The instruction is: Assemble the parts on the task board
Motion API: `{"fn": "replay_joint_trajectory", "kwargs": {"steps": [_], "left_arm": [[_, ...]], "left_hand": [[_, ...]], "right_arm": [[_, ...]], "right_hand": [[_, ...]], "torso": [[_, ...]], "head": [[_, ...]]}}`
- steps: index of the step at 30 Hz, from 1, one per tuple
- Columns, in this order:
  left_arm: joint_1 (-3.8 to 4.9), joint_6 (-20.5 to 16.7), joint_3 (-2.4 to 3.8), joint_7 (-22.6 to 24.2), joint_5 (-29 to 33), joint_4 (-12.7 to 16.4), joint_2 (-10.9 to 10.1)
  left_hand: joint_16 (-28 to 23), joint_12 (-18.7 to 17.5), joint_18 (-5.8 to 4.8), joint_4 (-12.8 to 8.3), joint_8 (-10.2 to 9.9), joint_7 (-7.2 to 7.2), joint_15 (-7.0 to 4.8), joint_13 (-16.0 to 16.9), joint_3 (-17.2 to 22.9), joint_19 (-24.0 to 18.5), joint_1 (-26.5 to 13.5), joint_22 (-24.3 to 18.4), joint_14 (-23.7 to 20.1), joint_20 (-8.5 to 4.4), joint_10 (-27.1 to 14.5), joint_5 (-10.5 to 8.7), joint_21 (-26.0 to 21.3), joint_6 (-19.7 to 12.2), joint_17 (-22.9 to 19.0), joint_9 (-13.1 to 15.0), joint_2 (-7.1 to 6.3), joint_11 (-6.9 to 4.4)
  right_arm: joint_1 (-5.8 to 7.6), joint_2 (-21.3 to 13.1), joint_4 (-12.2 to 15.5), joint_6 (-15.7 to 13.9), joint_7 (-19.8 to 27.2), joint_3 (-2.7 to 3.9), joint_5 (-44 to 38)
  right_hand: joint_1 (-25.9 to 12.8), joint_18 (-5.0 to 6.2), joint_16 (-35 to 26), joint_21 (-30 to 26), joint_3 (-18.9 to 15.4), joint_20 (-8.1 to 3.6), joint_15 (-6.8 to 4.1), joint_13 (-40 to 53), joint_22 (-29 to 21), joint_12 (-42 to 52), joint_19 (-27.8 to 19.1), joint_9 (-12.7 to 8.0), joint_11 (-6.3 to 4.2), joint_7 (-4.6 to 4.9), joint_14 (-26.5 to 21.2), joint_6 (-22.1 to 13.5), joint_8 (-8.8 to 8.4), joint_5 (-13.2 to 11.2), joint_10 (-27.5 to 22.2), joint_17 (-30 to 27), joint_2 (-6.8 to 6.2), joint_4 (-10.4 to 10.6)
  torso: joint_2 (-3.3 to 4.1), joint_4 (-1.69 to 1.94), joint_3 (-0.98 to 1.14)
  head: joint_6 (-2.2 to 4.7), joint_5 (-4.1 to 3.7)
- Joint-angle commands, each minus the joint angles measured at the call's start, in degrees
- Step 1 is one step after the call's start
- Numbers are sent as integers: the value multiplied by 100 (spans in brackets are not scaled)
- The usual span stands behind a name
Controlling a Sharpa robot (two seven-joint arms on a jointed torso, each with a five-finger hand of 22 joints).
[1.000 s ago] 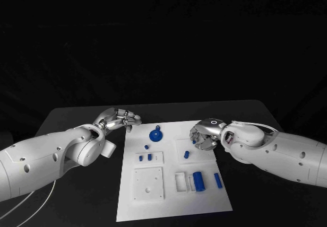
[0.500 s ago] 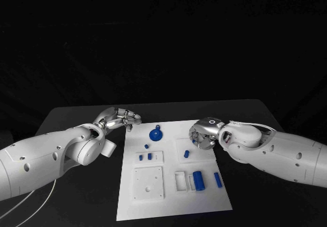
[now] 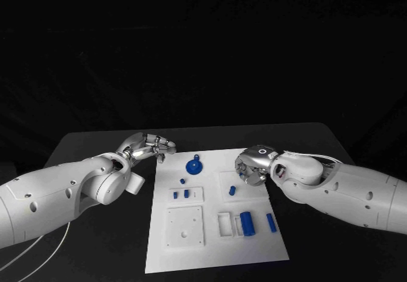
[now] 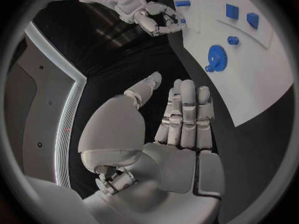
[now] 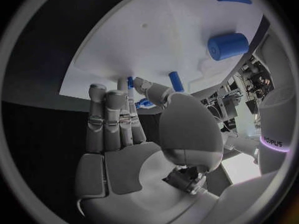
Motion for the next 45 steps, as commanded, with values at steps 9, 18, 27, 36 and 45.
{"fn": "replay_joint_trajectory", "kwargs": {"steps": [9, 18, 27, 36, 45], "left_arm": [[4, 54, 4, 45, 45, -13, 12], [4, 28, 4, 67, 45, -68, 22], [4, 24, 4, 78, 47, -128, 32], [4, 29, 4, 76, 54, -155, 40], [4, 5, 4, 79, 86, -123, 48]], "left_hand": [[-40, -33, 49, -42, 7, 4, 52, -13, 13, 36, 2, 0, 7, -127, -70, 26, -34, -42, 4, -10, 64, 14], [-41, -38, 49, -43, 7, 6, 56, -16, 14, 40, 1, 1, 10, -124, -82, 34, -36, -46, 6, -12, 67, 18], [-42, -40, 50, -41, 9, 6, 59, -18, 13, 42, -4, 1, 12, -121, -88, 39, -39, -46, 8, -14, 68, 21], [-42, -41, 50, -40, 9, 7, 60, -19, 12, 44, -7, 1, 13, -120, -92, 41, -40, -47, 9, -15, 69, 22], [-43, -42, 51, -37, 9, 8, 62, -20, 10, 46, -13, 2, 15, -118, -96, 43, -42, -50, 10, -16, 69, 24]], "right_arm": [[-62, 7, 33, -45, -212, -34, -351], [-63, -16, 96, -335, -285, -32, -398], [-63, -120, 266, -564, -213, -8, -352], [-62, -298, 569, -627, -114, 118, -37], [-62, -403, 1050, -782, 27, 193, 378]], "right_hand": [[61, 258, 81, 78, 114, -41, -77, 47, 99, 25, 120, 30, -15, -23, -10, 107, 45, 3, 115, 2, -47, -22], [87, 258, 130, 129, 229, -35, -88, 83, 106, 13, 158, 42, -26, -36, -12, 143, 51, 14, 155, -7, -118, -3], [99, 258, 181, 176, 323, -44, -99, 117, 106, 4, 200, 55, -38, -49, -4, 177, 57, 20, 195, -17, -192, 58], [100, 258, 198, 190, 338, -50, -104, 129, 106, 4, 209, 60, -42, -52, -2, 188, 59, 24, 212, -19, -212, 78], [99, 258, 210, 199, 345, -56, -105, 137, 106, -1, 214, 63, -44, -53, -3, 191, 58, 46, 218, -21, -214, 93]], "torso": [[1, 0, -2], [-3, 2, 0], [-2, 0, -1], [-1, -3, -5], [-1, -4, -4]], "head": [[-3, 0], [5, 8], [19, 15], [10, 21], [20, 80]]}}
